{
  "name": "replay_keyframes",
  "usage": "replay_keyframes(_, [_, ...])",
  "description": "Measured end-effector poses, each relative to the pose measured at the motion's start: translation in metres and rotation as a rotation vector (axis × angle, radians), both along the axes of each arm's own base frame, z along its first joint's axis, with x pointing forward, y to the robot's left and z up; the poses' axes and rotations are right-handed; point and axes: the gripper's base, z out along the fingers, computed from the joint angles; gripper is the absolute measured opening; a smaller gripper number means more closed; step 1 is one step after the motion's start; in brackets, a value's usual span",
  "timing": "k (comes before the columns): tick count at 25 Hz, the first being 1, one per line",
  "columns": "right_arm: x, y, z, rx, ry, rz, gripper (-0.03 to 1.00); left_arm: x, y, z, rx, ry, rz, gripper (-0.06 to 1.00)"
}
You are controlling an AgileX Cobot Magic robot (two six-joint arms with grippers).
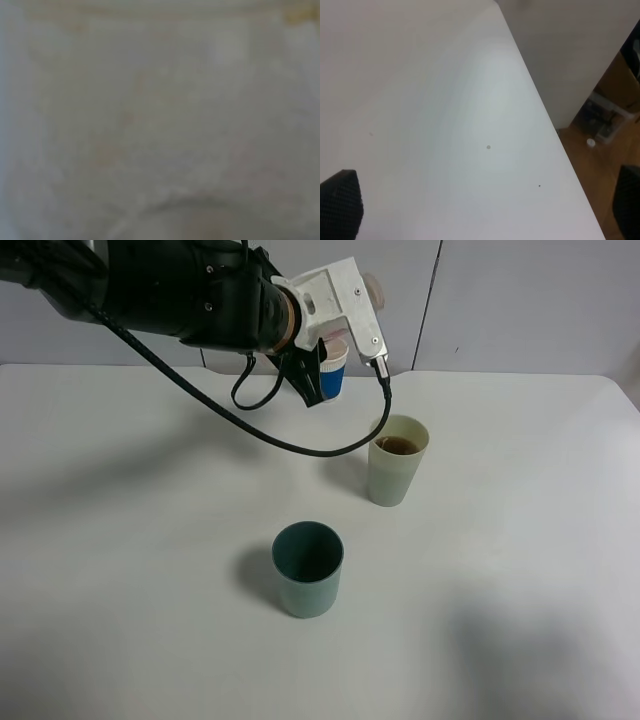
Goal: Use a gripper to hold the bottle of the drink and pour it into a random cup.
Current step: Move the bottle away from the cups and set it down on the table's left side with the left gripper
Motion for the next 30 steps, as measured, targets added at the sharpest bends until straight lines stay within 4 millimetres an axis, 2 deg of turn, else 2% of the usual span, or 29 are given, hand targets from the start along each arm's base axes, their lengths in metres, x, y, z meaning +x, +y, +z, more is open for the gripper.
replay_keyframes(10, [0.000,0.000,0.000,0.000,0.000,0.000,1.00,0.013,0.012,0.000,-0.153,0.071,-0.048,0.33])
replay_keyframes(18, [0.000,0.000,0.000,0.000,0.000,0.000,1.00,0.027,0.032,0.004,-0.315,0.043,-0.072,0.33])
replay_keyframes(24, [0.000,0.000,0.000,0.000,0.000,0.000,1.00,0.017,0.062,-0.010,-0.453,0.004,-0.087,0.33])
replay_keyframes(30, [0.000,0.000,0.000,0.000,0.000,0.000,1.00,0.009,0.088,-0.031,-0.583,-0.005,0.001,0.33])
